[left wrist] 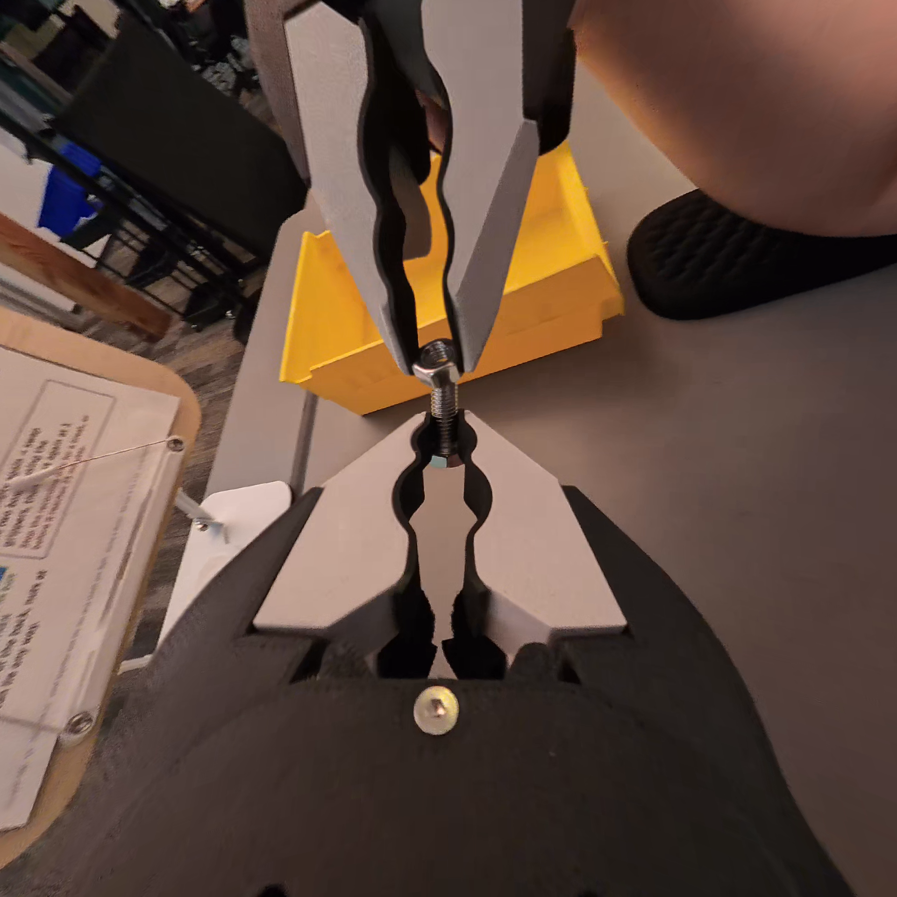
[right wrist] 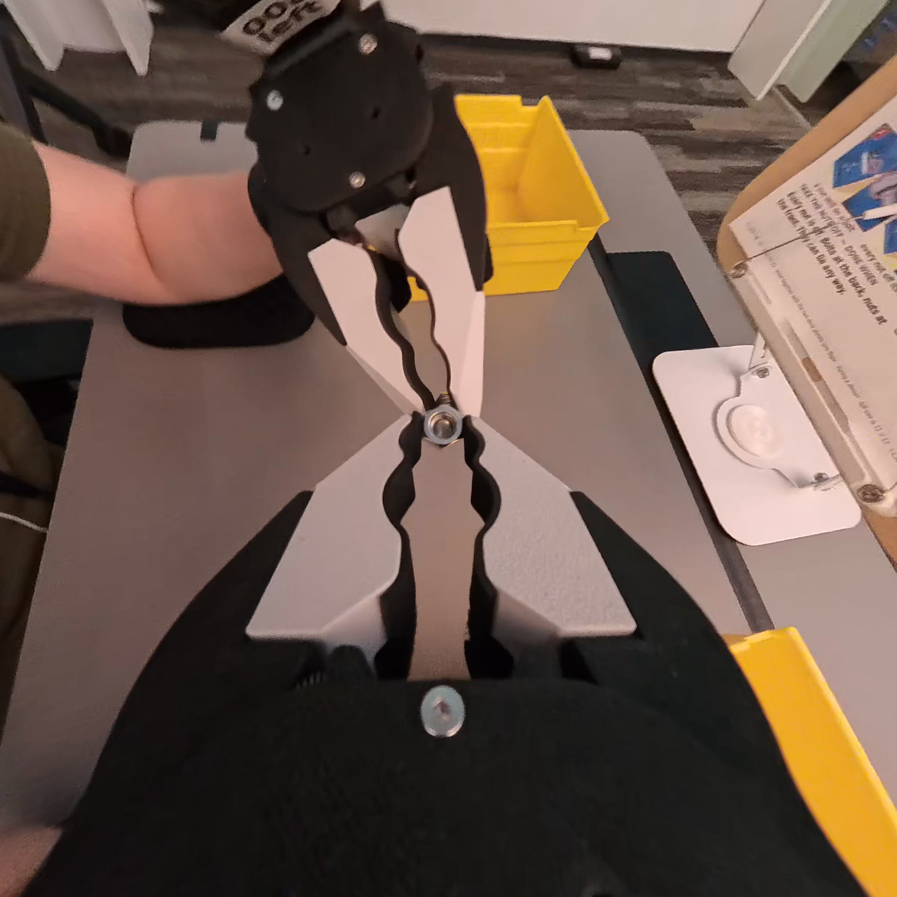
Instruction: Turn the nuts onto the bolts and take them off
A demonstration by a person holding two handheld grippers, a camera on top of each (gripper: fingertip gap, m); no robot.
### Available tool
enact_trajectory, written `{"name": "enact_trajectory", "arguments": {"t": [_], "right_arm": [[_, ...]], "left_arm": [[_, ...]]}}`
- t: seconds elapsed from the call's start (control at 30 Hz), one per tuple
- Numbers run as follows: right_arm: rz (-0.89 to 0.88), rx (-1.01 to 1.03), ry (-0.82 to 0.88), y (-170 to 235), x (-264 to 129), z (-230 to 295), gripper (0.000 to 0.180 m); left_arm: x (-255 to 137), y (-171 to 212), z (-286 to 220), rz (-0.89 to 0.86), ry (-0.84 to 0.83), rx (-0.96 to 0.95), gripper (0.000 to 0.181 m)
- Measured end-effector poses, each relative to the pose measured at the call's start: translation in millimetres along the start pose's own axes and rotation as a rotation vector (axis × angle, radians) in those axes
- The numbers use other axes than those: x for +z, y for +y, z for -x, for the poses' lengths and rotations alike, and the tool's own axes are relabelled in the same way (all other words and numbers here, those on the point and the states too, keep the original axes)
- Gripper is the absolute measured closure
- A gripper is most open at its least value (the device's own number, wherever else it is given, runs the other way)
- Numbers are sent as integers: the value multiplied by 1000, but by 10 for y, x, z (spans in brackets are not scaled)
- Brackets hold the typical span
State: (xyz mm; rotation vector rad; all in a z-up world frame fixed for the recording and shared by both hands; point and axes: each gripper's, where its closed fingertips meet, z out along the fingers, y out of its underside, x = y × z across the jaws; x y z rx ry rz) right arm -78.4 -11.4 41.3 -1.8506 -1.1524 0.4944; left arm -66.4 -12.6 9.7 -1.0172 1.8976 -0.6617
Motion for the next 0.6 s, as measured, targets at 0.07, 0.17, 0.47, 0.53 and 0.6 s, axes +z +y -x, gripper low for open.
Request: {"name": "enact_trajectory", "arguments": {"t": [0.07,0.17,0.47,0.53,0.6], "right_arm": [[-38,39,25,-70,-19,-58,164],[-75,125,66,-152,-31,-138,164],[-174,356,75,-272,-35,-281,164],[-196,386,81,-295,-31,-311,164],[-217,399,82,-321,-24,-330,164]], "left_arm": [[-33,-29,79,-10,-43,-26,174],[-78,-59,180,-20,-95,-71,174],[-149,-73,349,-2,-204,-157,174],[-165,-73,378,1,-219,-197,174],[-179,-72,398,1,-226,-240,174]]}}
